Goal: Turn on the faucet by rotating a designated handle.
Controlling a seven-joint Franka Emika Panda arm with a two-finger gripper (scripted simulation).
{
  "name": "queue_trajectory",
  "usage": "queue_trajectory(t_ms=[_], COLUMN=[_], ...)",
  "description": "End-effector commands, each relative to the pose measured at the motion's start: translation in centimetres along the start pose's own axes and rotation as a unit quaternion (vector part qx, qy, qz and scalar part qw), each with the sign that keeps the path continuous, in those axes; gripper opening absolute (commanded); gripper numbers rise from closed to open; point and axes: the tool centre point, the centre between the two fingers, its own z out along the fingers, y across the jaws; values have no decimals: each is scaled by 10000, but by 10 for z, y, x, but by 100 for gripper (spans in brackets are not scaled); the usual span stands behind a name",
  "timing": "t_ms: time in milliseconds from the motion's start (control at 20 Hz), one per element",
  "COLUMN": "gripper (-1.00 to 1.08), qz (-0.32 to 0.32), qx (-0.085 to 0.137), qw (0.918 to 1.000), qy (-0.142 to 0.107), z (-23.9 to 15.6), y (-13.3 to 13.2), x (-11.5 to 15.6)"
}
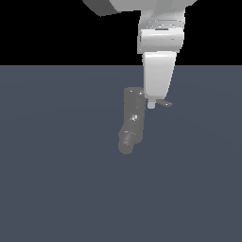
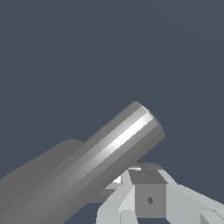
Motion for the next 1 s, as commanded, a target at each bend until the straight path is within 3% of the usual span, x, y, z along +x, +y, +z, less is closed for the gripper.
queue_trajectory(t_ms=[0,950], gripper=[-100,-100], qz=[45,130], qx=[21,17], qw=[10000,9999], qy=[-2,-1], z=[0,0], y=[-10,-62], x=[12,74])
